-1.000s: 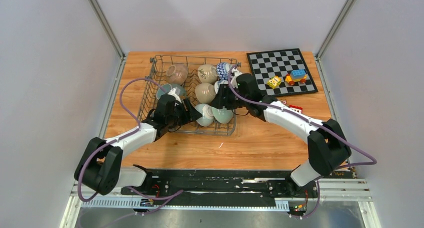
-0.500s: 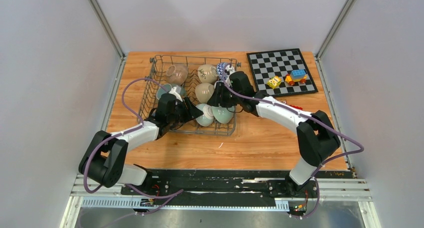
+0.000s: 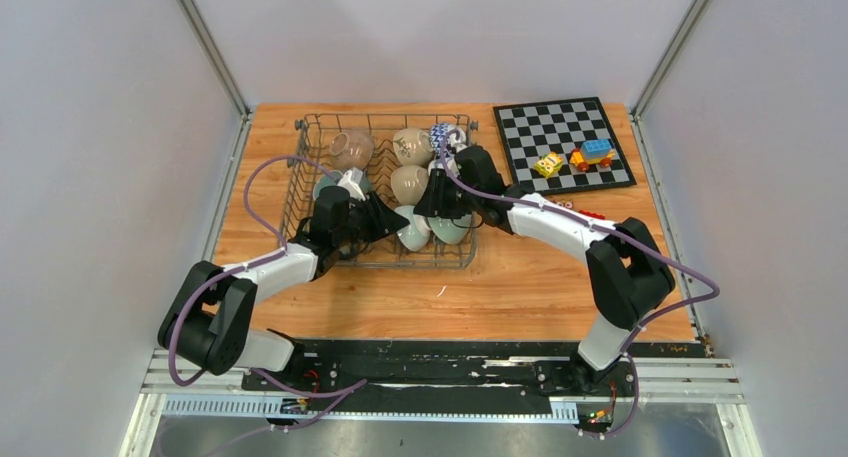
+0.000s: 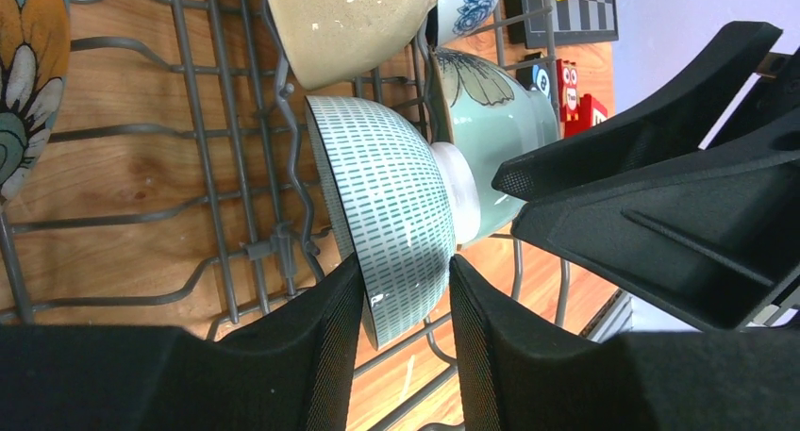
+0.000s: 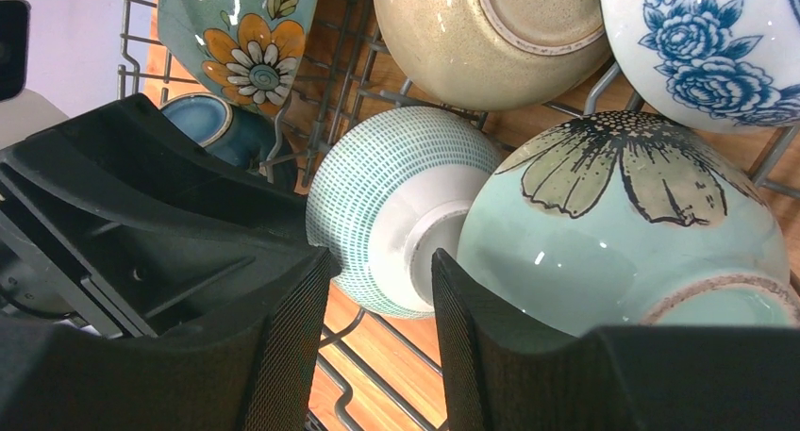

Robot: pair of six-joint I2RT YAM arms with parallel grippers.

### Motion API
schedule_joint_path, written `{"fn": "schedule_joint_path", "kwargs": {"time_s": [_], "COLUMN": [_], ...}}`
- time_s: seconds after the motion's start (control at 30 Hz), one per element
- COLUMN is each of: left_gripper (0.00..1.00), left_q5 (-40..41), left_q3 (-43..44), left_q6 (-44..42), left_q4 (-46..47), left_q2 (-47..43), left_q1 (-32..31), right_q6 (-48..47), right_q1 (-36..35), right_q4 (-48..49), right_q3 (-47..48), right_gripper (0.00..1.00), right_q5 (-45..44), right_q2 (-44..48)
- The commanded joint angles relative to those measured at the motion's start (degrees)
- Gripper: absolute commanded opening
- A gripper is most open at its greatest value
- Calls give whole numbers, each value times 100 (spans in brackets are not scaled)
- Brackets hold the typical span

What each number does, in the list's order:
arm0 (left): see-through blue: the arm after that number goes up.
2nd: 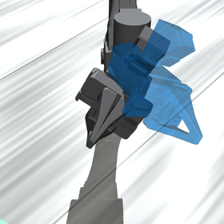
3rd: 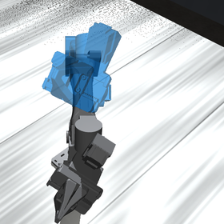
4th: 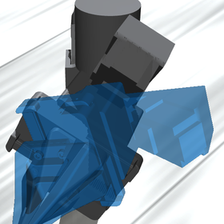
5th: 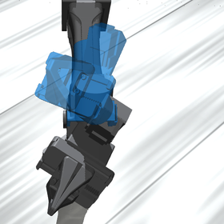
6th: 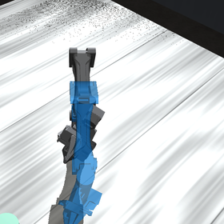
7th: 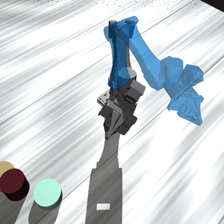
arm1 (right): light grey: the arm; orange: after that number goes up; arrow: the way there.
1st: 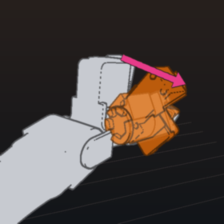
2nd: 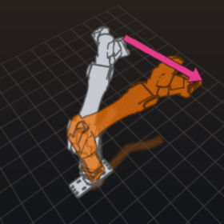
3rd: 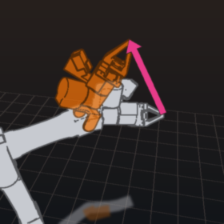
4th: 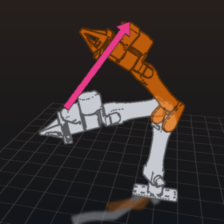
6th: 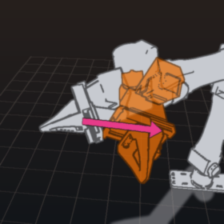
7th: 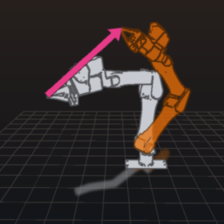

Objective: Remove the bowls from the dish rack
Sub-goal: Pick up the bowl from the dish rack.

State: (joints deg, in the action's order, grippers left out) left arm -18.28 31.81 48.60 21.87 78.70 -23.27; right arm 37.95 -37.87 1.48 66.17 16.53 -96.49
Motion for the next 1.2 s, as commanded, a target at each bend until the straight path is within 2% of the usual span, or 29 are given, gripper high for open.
{"fn": "schedule_joint_path", "kwargs": {"time_s": [0.0, 0.43, 1.17], "left_gripper": [40, 38, 25], "left_q5": [-245, -487, -589], "left_q3": [-80, -103, -108], "left_q6": [81, 198, 224], "left_q4": [433, 819, 1087], "left_q2": [16, 117, -59], "left_q1": [-2, -20, -99], "right_q6": [93, 189, 380], "right_q1": [-68, -73, -108], "right_q4": [-129, -122, 125], "right_q3": [113, 89, 97], "right_gripper": [47, 47, 40], "right_q5": [97, 228, 525], "right_q2": [-115, -268, -335]}}
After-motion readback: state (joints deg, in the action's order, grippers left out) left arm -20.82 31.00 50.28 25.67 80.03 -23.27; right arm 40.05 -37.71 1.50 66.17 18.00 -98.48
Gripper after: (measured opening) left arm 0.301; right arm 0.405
